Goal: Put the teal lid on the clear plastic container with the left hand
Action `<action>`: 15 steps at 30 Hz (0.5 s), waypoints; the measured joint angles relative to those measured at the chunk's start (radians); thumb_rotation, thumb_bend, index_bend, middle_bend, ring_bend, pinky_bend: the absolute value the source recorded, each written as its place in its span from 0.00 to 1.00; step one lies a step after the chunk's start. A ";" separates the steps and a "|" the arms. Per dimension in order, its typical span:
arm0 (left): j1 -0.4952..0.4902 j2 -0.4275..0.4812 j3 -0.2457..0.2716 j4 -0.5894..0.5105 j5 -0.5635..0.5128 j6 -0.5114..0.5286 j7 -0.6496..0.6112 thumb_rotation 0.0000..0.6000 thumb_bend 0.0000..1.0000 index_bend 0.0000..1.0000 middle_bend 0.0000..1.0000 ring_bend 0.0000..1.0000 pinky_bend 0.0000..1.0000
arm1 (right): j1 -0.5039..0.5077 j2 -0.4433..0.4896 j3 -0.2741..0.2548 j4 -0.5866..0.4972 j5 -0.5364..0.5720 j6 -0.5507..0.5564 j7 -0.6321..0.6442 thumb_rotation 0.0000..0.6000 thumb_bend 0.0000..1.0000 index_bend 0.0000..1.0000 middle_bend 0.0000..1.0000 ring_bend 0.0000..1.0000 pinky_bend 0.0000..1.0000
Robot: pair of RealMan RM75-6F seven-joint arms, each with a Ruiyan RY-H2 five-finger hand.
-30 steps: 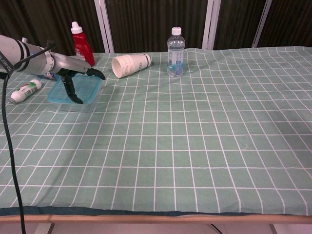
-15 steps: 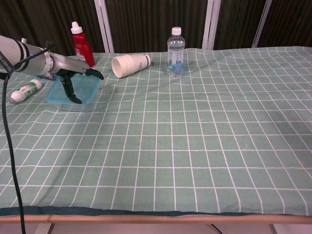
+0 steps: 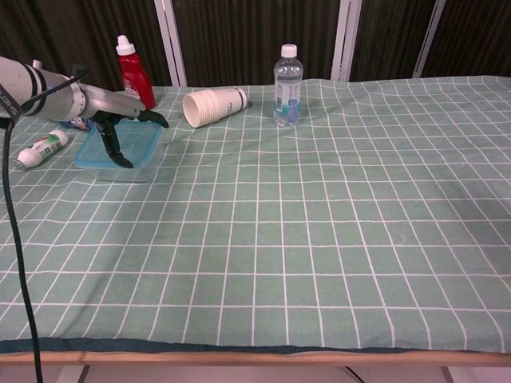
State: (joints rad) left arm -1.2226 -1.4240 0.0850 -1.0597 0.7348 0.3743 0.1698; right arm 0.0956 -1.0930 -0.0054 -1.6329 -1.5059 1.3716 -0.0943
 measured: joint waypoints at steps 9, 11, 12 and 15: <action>-0.001 -0.004 0.008 -0.003 -0.024 0.015 0.020 1.00 0.23 0.00 0.00 0.00 0.00 | -0.001 0.002 0.000 0.001 -0.002 0.003 0.003 1.00 0.06 0.00 0.00 0.00 0.00; -0.002 -0.004 0.008 -0.004 -0.031 0.014 0.021 1.00 0.22 0.00 0.00 0.00 0.00 | -0.001 0.002 0.000 0.001 -0.002 0.003 0.004 1.00 0.06 0.00 0.00 0.00 0.00; -0.002 -0.004 0.008 -0.005 -0.034 0.014 0.022 1.00 0.22 0.00 0.00 0.00 0.00 | -0.001 0.002 0.000 0.001 -0.002 0.003 0.004 1.00 0.06 0.00 0.00 0.00 0.00; -0.004 -0.005 0.009 -0.005 -0.044 0.015 0.025 1.00 0.21 0.00 0.00 0.00 0.00 | -0.002 0.002 0.000 0.000 -0.003 0.005 0.005 1.00 0.06 0.00 0.00 0.00 0.00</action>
State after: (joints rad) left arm -1.2261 -1.4291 0.0945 -1.0642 0.6907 0.3897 0.1950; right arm 0.0934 -1.0905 -0.0053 -1.6326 -1.5088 1.3764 -0.0895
